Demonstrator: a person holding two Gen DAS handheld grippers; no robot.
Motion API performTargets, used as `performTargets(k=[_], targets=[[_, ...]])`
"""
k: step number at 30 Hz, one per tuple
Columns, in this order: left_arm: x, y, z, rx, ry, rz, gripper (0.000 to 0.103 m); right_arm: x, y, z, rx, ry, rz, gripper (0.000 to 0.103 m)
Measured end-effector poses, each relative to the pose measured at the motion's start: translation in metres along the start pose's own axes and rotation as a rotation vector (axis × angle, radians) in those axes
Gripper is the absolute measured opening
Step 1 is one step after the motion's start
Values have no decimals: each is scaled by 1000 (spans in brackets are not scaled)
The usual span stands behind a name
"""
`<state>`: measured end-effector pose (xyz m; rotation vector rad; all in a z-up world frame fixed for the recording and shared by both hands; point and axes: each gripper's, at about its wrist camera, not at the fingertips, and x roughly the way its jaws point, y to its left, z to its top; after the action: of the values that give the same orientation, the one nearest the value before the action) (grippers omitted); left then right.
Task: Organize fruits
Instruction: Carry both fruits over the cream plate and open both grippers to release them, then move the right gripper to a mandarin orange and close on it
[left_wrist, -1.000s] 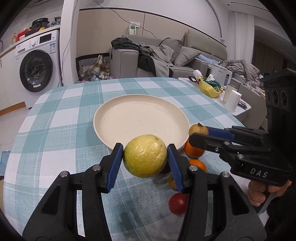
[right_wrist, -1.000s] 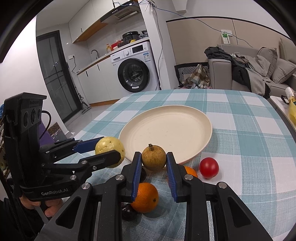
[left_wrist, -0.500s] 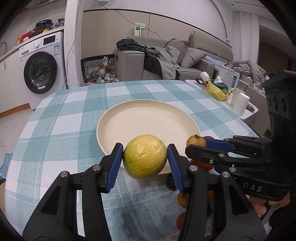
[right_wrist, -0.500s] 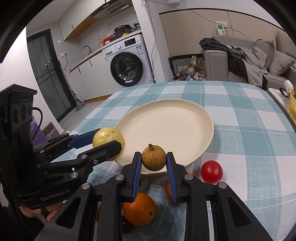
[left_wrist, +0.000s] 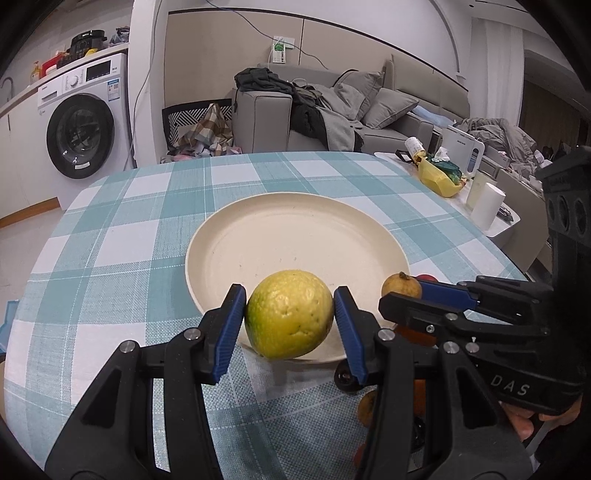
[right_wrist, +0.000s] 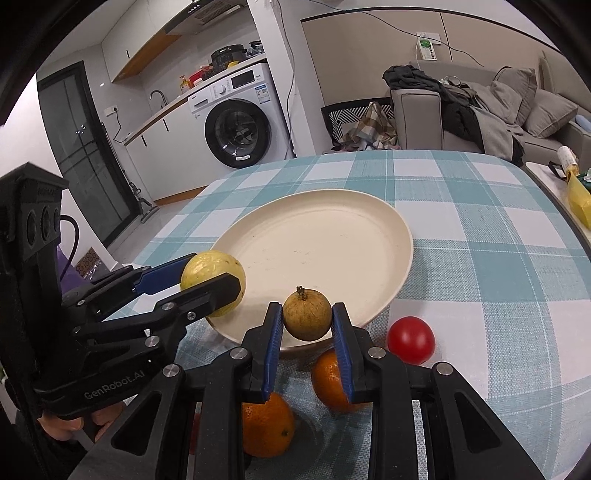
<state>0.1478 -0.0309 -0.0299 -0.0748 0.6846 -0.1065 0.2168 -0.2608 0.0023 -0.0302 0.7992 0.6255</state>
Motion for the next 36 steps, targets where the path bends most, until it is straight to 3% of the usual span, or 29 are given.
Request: performTargets(k=[3,9,11,13,14,17,20,23,26,32,36], targets=[[8,-4,0,15,36,22,47,1,1,1,-12,2,-14,28],[2,-8,-1,31,1,37,47,-1,-2,2,-9,-2,-33,37],[1,-3,-1,5,-4,43,52,-3,-5,2,4,-3,-51,51],[-1,3,-2,-23,-11,43,54,-2,-6,1,9,4,-55,54],[-3,6,-2,-38,-18,42,55,-2,-6,1,10,15,-60,61],[-8,13,-3,-73,-41,46,68,-4,-2,-1,-11,17,-60,80],[-13,18,-7,-103,-46,31,73,-9,5,-3,-64,-3,-64,87],[-18,17,-11,-115,-46,49,82,-14,8,-5,-97,-18,-76,91],[-22,15,-14,-106,-51,42,83,-16,4,-6,-99,-17,-68,98],[-32,7,-20,-64,-61,51,88,-19,-8,-8,-57,-30,-69,102],[-40,6,-22,-69,-81,72,101,-21,-16,-10,-30,-30,-44,103]])
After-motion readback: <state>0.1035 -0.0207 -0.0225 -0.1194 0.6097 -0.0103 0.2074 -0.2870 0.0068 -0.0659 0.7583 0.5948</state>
